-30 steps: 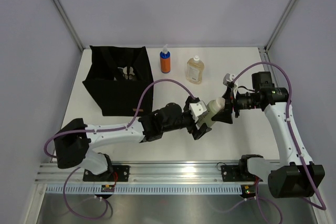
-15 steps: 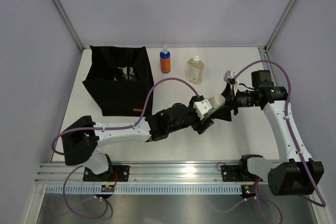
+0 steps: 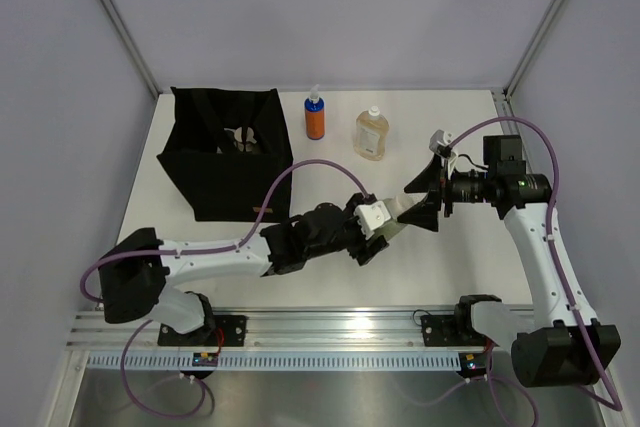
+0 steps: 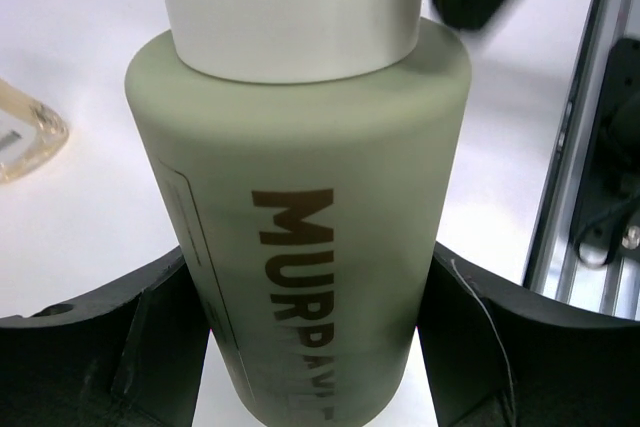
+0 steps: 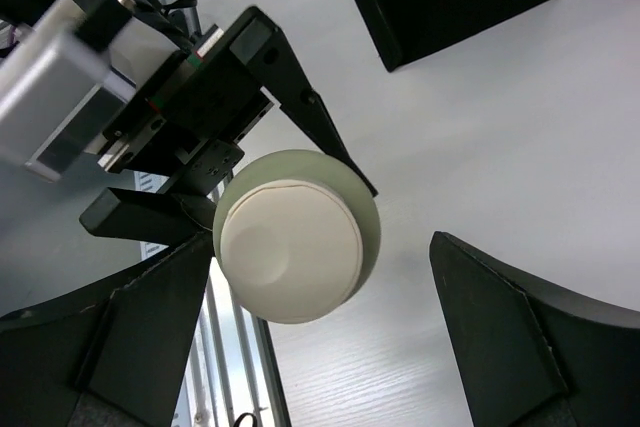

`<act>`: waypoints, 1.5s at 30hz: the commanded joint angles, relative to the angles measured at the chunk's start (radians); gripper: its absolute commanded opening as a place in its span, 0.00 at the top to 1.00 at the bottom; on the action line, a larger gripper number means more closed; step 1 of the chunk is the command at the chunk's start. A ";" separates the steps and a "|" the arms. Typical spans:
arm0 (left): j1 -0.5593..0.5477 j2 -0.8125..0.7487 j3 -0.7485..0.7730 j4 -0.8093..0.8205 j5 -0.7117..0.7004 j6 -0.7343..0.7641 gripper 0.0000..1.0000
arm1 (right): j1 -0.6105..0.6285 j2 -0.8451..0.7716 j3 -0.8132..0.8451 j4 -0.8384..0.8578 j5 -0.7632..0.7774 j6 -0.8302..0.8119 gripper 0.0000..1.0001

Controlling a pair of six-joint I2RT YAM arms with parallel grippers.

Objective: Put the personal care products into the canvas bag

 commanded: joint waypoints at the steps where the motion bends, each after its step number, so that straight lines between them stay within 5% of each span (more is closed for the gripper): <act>1: 0.010 -0.115 -0.019 0.091 0.061 0.031 1.00 | 0.001 -0.005 0.009 0.126 0.020 0.101 0.01; 6: 0.036 -0.163 -0.039 0.021 0.066 0.006 1.00 | 0.001 -0.005 0.044 0.198 0.029 0.182 0.01; 11: 0.106 -0.286 0.022 -0.250 0.034 -0.020 1.00 | -0.005 -0.049 0.044 0.346 0.200 0.370 0.01; 16: 0.142 -0.327 0.410 -0.828 -0.121 0.047 1.00 | -0.082 -0.069 -0.057 0.467 0.145 0.398 0.00; 20: 0.241 -0.320 0.657 -1.068 -0.199 0.156 1.00 | -0.111 -0.082 -0.057 0.403 0.124 0.308 0.00; 26: 0.511 -0.376 0.713 -1.000 -0.210 0.362 1.00 | -0.128 -0.083 -0.077 0.393 0.117 0.289 0.00; 34: 0.956 -0.226 0.777 -0.909 0.011 0.463 1.00 | -0.160 -0.086 -0.086 0.375 0.097 0.277 0.01; 39: 1.051 -0.218 0.638 -0.809 0.210 0.557 1.00 | -0.169 -0.074 -0.085 0.375 0.084 0.280 0.00; 45: 1.074 -0.234 0.483 -0.777 0.258 0.580 0.94 | -0.171 -0.060 -0.087 0.370 0.080 0.272 0.00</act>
